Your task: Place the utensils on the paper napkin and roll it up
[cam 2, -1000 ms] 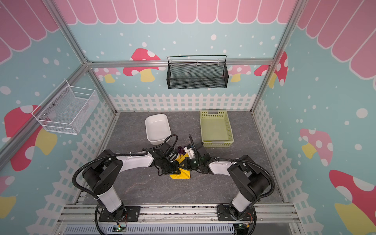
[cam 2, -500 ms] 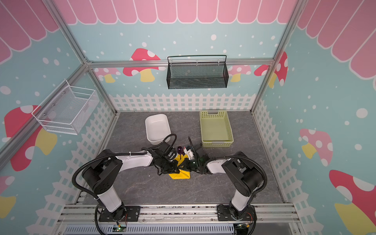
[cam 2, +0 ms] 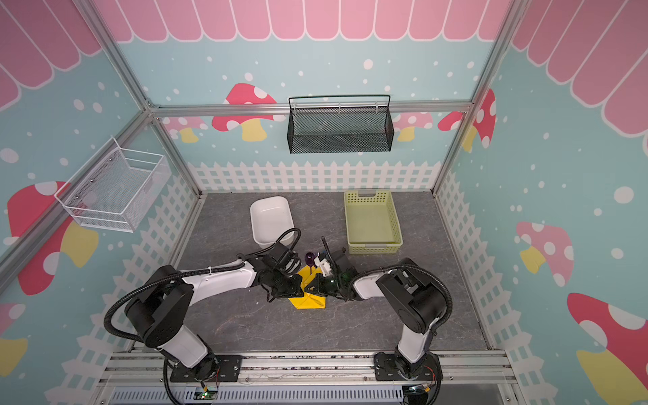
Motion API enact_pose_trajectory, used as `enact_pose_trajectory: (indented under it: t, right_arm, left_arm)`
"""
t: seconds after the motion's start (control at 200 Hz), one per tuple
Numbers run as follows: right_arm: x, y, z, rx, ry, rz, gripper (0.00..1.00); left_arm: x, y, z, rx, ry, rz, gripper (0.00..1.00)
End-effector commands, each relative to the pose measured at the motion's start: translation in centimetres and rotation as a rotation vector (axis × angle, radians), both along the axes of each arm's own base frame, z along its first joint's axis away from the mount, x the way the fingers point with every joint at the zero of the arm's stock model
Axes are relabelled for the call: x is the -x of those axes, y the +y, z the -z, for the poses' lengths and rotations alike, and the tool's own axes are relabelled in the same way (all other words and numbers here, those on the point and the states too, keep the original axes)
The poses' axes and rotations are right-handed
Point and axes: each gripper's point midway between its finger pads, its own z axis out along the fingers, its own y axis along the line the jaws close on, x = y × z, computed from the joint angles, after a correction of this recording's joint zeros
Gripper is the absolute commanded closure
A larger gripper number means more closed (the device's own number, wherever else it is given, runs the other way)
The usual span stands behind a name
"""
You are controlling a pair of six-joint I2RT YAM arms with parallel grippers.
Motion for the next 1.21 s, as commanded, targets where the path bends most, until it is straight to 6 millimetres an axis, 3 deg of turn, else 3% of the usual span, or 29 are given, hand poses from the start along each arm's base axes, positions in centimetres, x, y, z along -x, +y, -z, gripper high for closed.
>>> enact_pose_trajectory:
  t: [0.0,0.395,1.201]
  right_arm:
    - [-0.2,0.7,-0.2,-0.016,0.002,-0.011,1.0]
    - [-0.2,1.6,-0.5,-0.073,-0.002,-0.037,1.0]
    - [0.1,2.4,0.0,-0.13,0.033,-0.069,0.95]
  left_arm:
    - [1.2,1.0,0.7,-0.037,0.022,0.025,0.99]
    - [1.9,0.7,3.1,-0.056,0.07,0.056,1.0]
    - [1.8,0.8,3.2,-0.062,0.064,0.054,1.0]
